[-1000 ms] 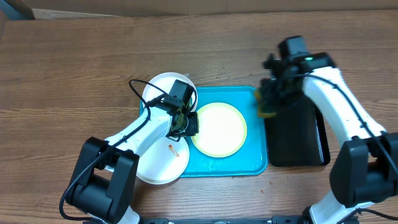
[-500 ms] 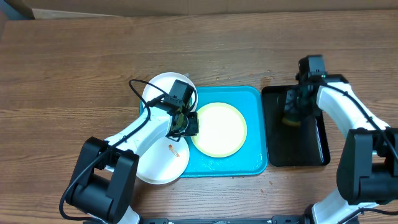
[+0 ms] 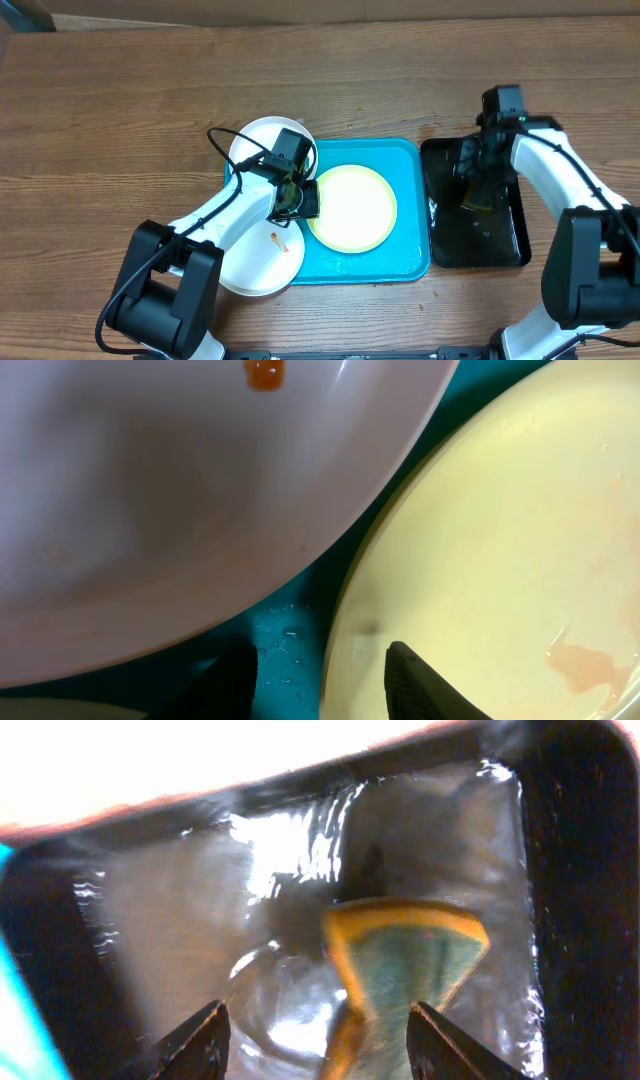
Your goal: Clean dirty plates on tray and stack at the side
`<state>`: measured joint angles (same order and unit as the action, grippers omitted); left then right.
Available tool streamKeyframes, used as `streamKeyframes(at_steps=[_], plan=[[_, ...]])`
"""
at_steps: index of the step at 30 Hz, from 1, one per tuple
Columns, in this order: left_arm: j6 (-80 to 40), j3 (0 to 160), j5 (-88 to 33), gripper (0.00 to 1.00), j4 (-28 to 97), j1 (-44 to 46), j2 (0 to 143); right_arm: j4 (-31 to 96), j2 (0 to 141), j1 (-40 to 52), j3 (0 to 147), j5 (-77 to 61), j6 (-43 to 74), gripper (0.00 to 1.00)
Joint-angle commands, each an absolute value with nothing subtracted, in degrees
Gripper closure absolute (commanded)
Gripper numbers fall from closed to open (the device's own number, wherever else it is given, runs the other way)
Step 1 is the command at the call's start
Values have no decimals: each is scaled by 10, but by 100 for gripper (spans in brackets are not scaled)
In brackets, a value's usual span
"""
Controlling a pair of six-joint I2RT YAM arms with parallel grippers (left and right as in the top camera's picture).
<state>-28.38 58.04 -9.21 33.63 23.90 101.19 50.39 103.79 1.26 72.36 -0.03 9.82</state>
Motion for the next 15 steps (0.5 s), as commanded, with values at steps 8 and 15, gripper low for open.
streamKeyframes(at_steps=[8,15], plan=[[-291,582,-90,57,332,249,1019,554,1036,13,799,-66,101,43],[-292,582,-69,57,328,273,1019,551,1036,7,799,-65,101,42]])
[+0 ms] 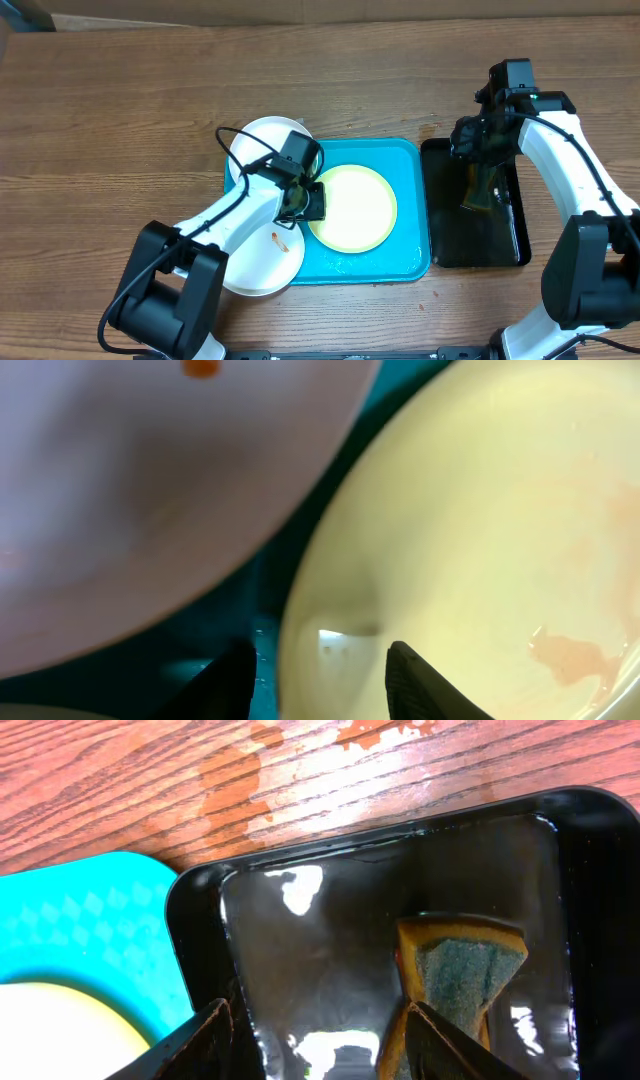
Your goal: Clean dirty plates on tray and stack at the side
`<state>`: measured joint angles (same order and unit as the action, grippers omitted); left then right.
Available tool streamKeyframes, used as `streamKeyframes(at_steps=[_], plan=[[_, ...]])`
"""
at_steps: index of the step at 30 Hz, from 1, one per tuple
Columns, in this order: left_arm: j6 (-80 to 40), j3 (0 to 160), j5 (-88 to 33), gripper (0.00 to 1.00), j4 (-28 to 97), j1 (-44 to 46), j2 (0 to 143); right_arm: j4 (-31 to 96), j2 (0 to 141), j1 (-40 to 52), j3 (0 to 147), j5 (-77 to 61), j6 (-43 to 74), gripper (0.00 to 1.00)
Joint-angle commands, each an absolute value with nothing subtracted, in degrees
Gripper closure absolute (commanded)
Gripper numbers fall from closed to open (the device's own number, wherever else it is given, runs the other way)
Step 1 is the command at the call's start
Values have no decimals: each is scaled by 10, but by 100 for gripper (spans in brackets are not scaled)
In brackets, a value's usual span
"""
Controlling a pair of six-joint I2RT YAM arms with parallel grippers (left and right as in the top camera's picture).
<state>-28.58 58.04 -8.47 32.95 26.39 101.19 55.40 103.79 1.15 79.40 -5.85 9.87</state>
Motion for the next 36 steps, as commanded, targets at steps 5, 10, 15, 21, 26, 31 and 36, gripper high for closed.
streamKeyframes(at_steps=[5,10,15,21,26,31,36], plan=[[-294,582,-69,66,328,278,1019,548,1036,1,799,-64,101,42],[-301,582,-71,65,328,278,1019,540,1036,-28,800,-66,111,37],[-305,582,-74,64,329,278,1019,517,1036,-105,808,-156,127,36],[-305,582,-69,78,327,278,1019,495,1036,-196,808,-190,138,36],[-305,582,-69,89,319,278,1019,497,1036,-233,807,-190,138,0],[-309,582,-71,76,310,279,1019,498,1036,-237,807,-192,138,0],[-309,580,-70,76,315,285,1019,498,1036,-237,807,-192,138,0]])
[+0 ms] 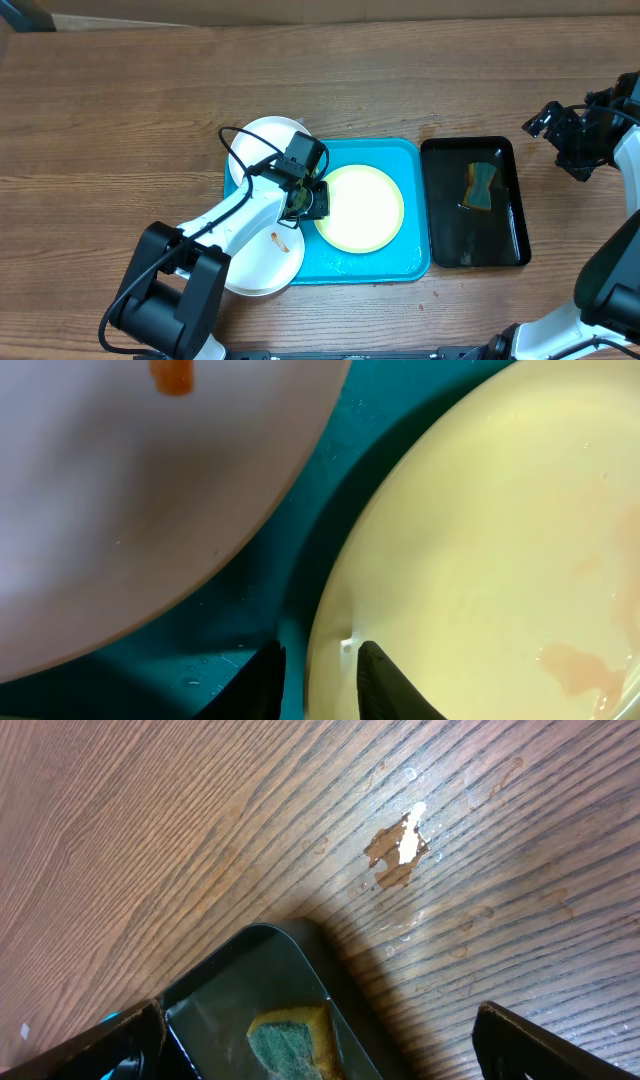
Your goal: Clean dirty plates on tray and stack at the side
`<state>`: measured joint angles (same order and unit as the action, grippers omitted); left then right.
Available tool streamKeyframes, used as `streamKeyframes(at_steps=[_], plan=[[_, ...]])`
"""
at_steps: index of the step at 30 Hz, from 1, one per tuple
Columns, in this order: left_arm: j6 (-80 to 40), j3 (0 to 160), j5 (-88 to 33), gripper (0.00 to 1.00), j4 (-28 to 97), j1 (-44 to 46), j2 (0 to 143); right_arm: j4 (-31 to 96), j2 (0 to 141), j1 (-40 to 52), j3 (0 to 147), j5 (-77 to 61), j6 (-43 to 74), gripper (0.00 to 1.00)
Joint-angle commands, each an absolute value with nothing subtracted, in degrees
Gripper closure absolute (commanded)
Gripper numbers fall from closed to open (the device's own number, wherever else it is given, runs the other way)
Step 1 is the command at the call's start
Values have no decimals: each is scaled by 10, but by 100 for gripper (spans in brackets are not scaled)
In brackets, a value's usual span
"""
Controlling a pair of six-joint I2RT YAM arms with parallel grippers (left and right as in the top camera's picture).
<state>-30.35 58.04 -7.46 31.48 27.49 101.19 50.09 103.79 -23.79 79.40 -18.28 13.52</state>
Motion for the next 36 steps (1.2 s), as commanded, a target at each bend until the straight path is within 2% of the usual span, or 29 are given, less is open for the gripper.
streamKeyframes(at_steps=[1,4,7,13,28,36], plan=[[-309,576,-69,76,313,289,1019,498,1036,-237,807,-192,138,0],[-312,570,-57,80,308,297,1019,498,1036,-237,807,-192,138,0],[-318,571,-59,96,300,298,1019,498,1036,-237,807,-192,138,0],[-317,599,-57,96,322,295,1019,498,1036,-237,807,-192,138,0],[-276,805,-38,96,479,285,1019,498,1036,-237,807,-192,138,0],[-275,871,-3,96,463,319,1019,498,1036,-237,807,-192,138,0]])
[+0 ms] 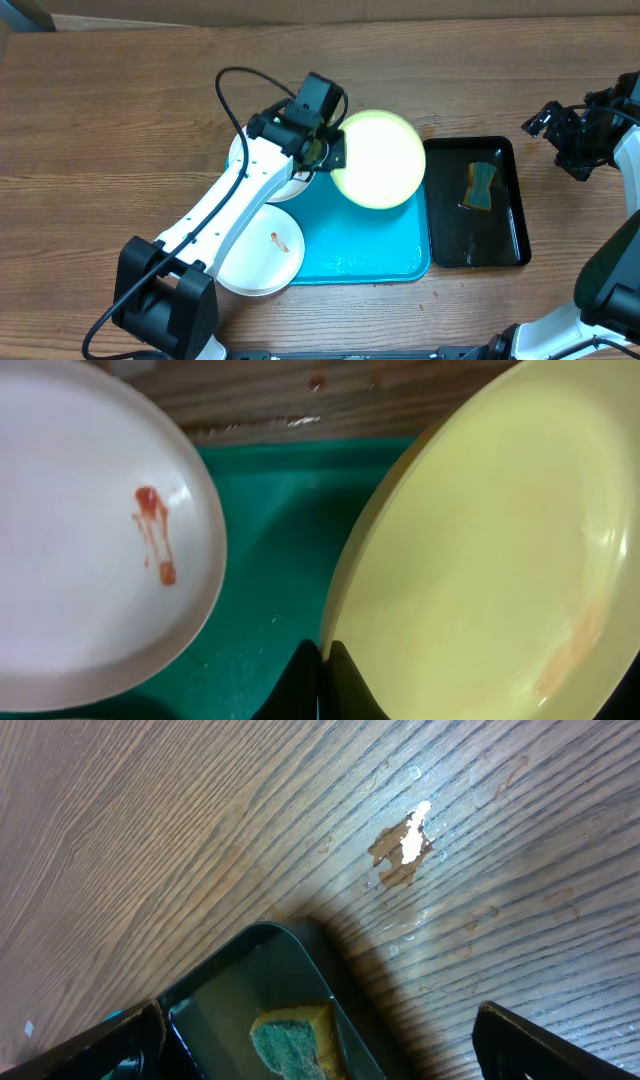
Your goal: Clean dirty plates on tray and stack at the side
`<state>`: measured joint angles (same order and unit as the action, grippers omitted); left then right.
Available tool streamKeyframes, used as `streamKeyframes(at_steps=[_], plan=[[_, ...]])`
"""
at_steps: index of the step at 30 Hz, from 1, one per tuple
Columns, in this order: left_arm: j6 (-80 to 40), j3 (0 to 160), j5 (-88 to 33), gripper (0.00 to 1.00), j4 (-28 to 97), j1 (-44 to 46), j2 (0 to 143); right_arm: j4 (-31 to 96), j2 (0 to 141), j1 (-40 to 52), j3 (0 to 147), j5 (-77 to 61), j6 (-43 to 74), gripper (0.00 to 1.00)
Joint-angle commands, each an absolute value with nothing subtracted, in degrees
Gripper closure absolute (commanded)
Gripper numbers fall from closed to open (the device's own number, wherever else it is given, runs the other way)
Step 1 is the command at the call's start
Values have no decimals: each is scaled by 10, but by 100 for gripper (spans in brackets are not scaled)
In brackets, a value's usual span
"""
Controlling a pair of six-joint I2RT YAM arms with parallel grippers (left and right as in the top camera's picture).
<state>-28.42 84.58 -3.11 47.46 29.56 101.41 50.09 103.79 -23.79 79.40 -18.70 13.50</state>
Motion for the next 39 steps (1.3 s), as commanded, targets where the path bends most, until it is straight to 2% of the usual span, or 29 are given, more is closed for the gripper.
streamKeyframes(at_steps=[1,12,23,32,39], plan=[[-275,872,14,96,450,329,1019,498,1036,-237,807,-192,138,0],[-245,872,271,96,338,482,1019,498,1036,-237,807,-192,138,0],[-41,872,516,96,229,638,1019,498,1036,-237,807,-192,138,0],[78,872,620,96,138,696,1019,498,1036,-237,807,-192,138,0],[160,872,637,96,61,712,1019,498,1036,-237,807,-192,138,0]])
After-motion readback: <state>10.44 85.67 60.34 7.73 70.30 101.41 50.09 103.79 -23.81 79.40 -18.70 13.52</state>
